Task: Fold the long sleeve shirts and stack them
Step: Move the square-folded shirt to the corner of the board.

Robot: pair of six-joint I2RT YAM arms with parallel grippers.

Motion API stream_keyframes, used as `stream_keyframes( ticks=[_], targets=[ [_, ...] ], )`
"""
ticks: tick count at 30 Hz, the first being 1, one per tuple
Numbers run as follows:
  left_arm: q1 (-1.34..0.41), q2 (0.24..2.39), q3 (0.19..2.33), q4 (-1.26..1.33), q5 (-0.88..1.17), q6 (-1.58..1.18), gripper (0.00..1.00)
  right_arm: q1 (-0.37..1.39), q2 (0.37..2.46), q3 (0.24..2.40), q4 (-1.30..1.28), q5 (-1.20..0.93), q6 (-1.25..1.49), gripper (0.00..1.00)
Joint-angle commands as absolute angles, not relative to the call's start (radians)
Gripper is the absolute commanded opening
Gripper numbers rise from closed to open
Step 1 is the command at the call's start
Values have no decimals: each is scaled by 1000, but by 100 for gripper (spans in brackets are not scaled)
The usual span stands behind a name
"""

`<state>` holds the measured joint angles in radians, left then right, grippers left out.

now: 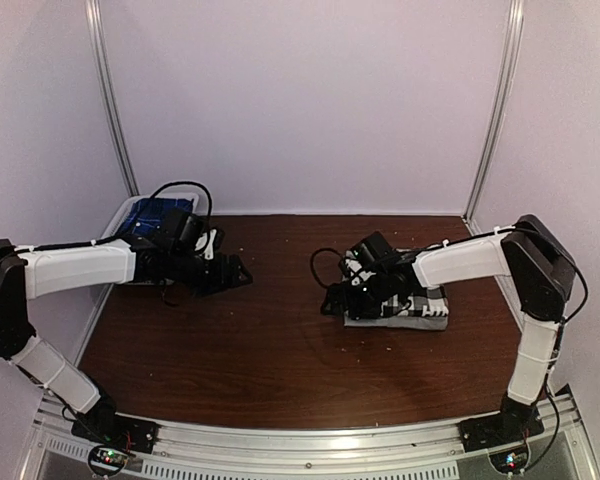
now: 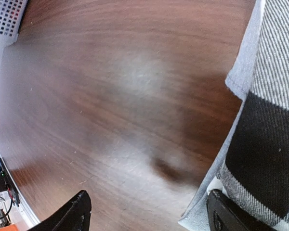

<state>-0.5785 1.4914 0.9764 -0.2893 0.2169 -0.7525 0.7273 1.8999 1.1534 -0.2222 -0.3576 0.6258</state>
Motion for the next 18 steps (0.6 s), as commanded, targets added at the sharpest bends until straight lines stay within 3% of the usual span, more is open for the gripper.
stream_keyframes(
  ticks=[1,7,18],
  targets=[
    [-571,1495,1008,-277,221,-741,79,626,1911,1101,-316,-296,536,85],
    [-570,1504,1015,-277,229,-744,79,530,1897,1104,-350,-288,477,85],
    [-570,1509,1023,-277,237,-738,80,611,1672,1010,-373,-251,592,86]
  ],
)
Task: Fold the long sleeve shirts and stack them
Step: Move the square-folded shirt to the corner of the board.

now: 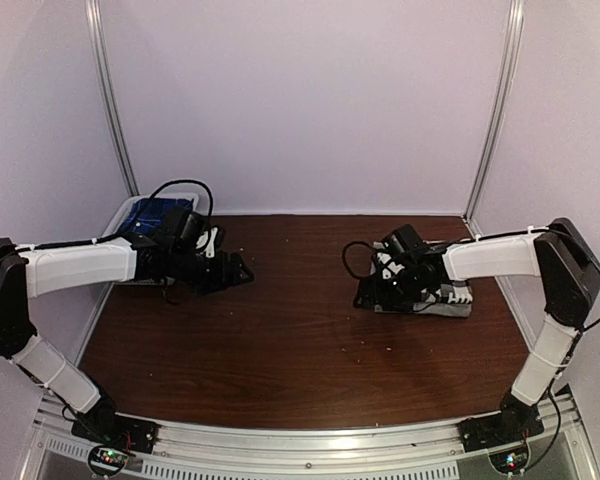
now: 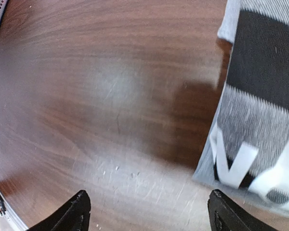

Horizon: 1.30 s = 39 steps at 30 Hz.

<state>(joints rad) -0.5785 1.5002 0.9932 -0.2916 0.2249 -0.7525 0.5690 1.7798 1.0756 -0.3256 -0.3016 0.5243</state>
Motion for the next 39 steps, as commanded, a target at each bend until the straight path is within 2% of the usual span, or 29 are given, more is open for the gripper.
stream_keyframes(
  ticks=[1,5,10,13,20,27,39],
  targets=[
    [-571,1510,1023,-277,239,-737,80,620,1645,984,-367,-245,611,86],
    [-571,1522,1023,-276,252,-731,80,625,1548,864,-347,-207,676,87],
    [-571,1539,1029,-265,274,-727,80,586,1537,815,-333,-150,695,87],
    [-571,1535,1032,-264,275,-726,80,545,1562,821,-331,-107,686,83],
    [-569,1505,1007,-262,268,-730,79,479,1630,855,-345,-34,644,64],
    [-571,1490,987,-261,264,-732,80,380,1670,869,-349,26,573,63],
    [-571,1480,967,-251,260,-741,80,224,1892,1124,-350,-47,467,62]
  ],
)
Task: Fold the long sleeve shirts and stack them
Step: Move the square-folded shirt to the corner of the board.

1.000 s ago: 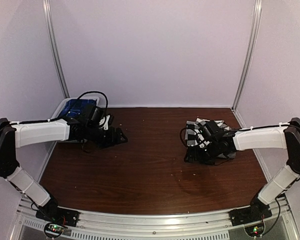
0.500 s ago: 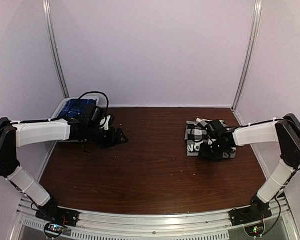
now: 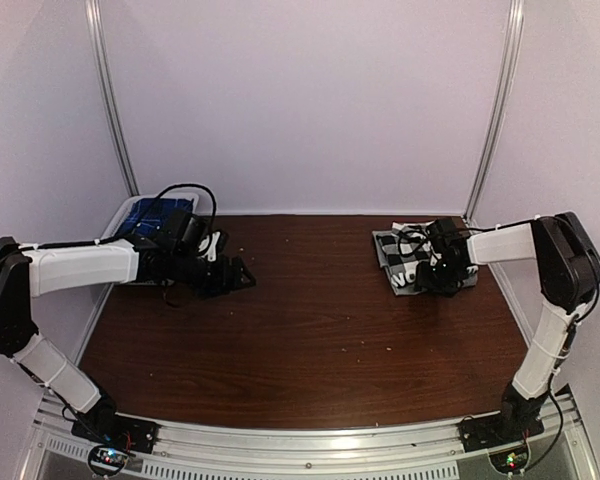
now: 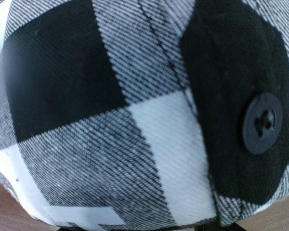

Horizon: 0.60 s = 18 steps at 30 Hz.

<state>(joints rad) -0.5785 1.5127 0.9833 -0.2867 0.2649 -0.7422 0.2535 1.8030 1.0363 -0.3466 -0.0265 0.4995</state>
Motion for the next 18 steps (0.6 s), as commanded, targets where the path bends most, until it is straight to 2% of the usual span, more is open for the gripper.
stream_keyframes(
  ticks=[1,11,18],
  targets=[
    [-571,1482,966,-251,261,-742,80,218,1916,1154,-350,-50,468,61],
    [-571,1484,975,-255,253,-743,80,163,2103,1371,-390,-57,441,61],
    [-571,1497,1004,-248,261,-740,80,157,2108,1434,-424,-80,414,65]
  ],
)
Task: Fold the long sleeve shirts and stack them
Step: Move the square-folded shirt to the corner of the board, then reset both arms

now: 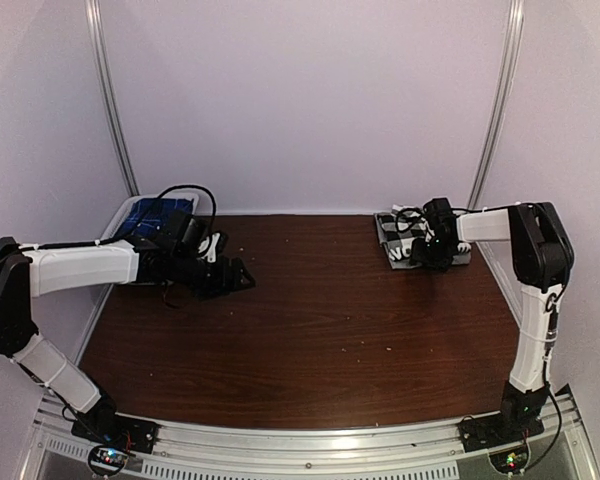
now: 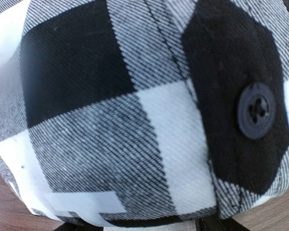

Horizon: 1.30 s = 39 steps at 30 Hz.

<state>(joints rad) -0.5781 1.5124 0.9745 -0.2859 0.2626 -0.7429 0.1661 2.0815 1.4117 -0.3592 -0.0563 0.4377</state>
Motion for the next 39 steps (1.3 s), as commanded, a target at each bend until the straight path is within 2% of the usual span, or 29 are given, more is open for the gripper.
stream_keyframes(
  ticks=[1,11,12,13,18,21,30,39],
  targets=[
    [-571,1500,1009,-248,265,-737,80,159,2100,1435,-424,-88,412,67],
    [-570,1483,1047,-206,295,-692,83,193,1887,1287,-408,-100,412,83],
    [-571,1481,1052,-205,293,-686,83,199,1858,1261,-403,-102,415,89],
    [-571,1478,1058,-204,293,-680,83,207,1821,1237,-399,-101,419,91],
    [-571,1450,1058,-194,282,-666,84,252,1674,1106,-378,-92,450,93],
    [-571,1428,1044,-183,276,-660,85,301,1595,1031,-368,-77,484,99],
    [-571,1333,958,-123,255,-646,86,520,1413,937,-354,-5,574,100],
    [-581,1233,893,-99,221,-585,88,736,1287,951,-281,99,629,100]
  ],
)
